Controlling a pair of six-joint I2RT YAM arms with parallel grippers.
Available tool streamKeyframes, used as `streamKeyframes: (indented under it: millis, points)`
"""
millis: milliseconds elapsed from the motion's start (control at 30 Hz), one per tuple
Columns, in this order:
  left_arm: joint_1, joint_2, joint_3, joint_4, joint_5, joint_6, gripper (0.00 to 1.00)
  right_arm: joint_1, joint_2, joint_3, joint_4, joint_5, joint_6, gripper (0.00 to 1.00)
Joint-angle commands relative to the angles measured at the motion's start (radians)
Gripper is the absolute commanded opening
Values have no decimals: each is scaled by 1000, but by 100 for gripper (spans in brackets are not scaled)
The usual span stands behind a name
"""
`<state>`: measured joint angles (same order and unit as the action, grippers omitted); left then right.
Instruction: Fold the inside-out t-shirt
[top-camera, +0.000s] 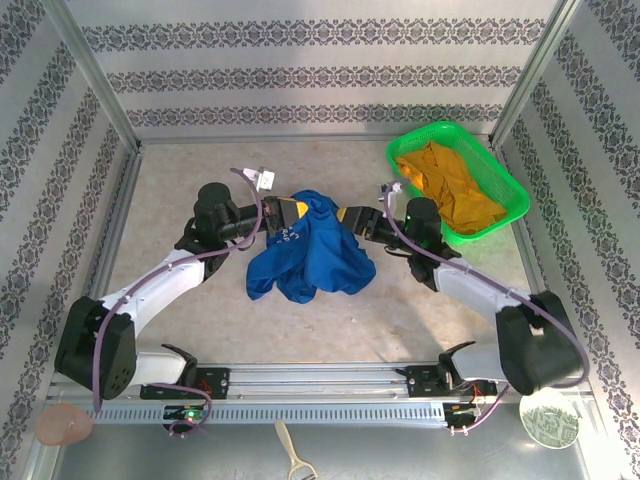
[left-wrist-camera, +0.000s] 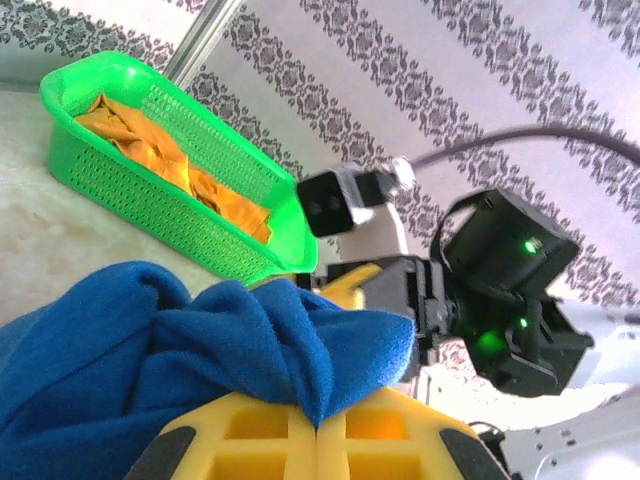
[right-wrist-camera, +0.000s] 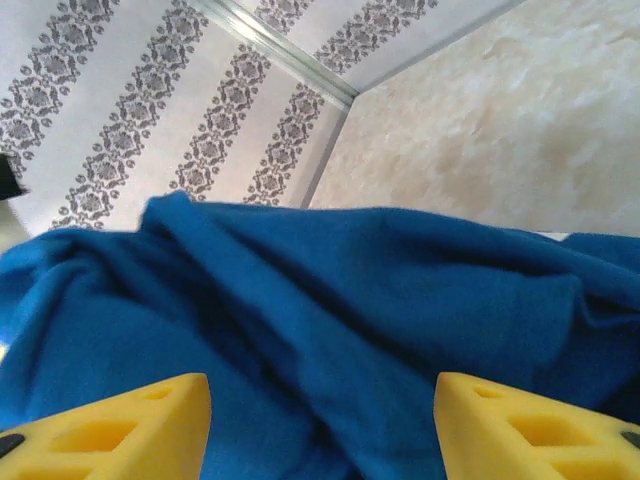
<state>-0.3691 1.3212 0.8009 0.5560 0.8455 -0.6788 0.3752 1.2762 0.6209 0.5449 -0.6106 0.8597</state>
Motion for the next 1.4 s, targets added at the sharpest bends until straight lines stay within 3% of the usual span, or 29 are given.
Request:
streamKeyframes:
  millis: [0, 167, 400, 500, 567, 600, 633, 833, 867, 900, 933, 1000, 1200, 1367]
  points:
    - [19, 11, -8, 192, 44, -119, 0, 11, -161, -6, -68, 79, -45, 61]
    - [19, 5, 4, 136, 39, -88, 0, 104, -245, 72, -254, 196, -127, 68]
    - [19, -5, 7, 113, 36, -80, 0, 215, -52, 226, -269, 282, -158, 70]
    - [19, -4, 6, 122, 29, -89, 0, 237, 24, 247, -283, 320, -190, 53]
    - [19, -2, 10, 131, 27, -97, 0, 239, 47, 221, -282, 368, -198, 26]
    - [22, -1, 9, 136, 22, -104, 0, 239, 51, 198, -280, 391, -202, 7]
    - [24, 1, 10, 147, 20, -112, 0, 240, 54, 174, -281, 410, -203, 0]
    - [45, 21, 7, 219, 25, -169, 0, 236, 30, 79, -285, 432, -205, 0]
    - [47, 25, 4, 234, 30, -181, 0, 233, 24, 77, -301, 427, -211, 13]
    - [51, 30, 1, 257, 35, -197, 0, 228, 13, 77, -323, 424, -219, 37]
    - [53, 37, -4, 289, 41, -219, 0, 224, -4, 75, -352, 428, -228, 52]
    - [59, 50, -16, 354, 53, -267, 0, 209, -51, 71, -391, 440, -242, 62]
    - [65, 62, -31, 418, 73, -318, 0, 195, -213, 126, -463, 428, -311, 59]
    - [65, 44, -26, 373, 84, -294, 0, 224, -168, 260, -471, 353, -363, 56]
